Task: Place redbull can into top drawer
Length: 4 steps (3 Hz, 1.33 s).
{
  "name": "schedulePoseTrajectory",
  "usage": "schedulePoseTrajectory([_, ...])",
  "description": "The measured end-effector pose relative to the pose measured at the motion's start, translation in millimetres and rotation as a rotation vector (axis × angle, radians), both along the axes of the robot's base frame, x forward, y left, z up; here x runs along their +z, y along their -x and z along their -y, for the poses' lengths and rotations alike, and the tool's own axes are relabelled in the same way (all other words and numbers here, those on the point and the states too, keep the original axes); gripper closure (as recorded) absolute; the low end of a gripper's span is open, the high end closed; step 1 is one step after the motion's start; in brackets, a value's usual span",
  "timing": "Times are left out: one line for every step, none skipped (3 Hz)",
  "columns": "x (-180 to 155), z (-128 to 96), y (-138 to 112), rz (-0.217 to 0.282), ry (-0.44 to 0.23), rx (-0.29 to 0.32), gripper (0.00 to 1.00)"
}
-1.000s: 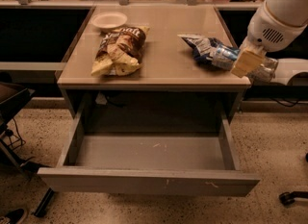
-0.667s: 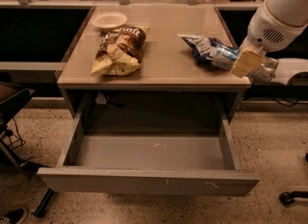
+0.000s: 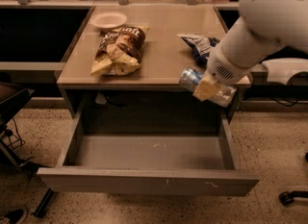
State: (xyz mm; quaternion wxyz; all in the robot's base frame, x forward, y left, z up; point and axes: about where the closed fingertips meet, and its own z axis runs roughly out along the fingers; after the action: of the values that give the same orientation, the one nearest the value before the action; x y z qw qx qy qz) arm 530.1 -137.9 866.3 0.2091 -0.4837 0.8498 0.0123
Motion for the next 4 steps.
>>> schedulePoseTrajectory([-53.8, -45.0, -11.1, 0.013, -0.043, -0.021, 1.00])
schedulePoseTrajectory([-47.9, -52.9, -24.5, 0.074, -0.081, -0.037, 1.00])
schedulePoseTrajectory([-59.3, -48.5, -18.8, 0.064, -0.108, -0.065, 1.00])
schedulePoseTrajectory([-93.7, -56.9, 3.7, 0.043, -0.170, -0.108, 1.00])
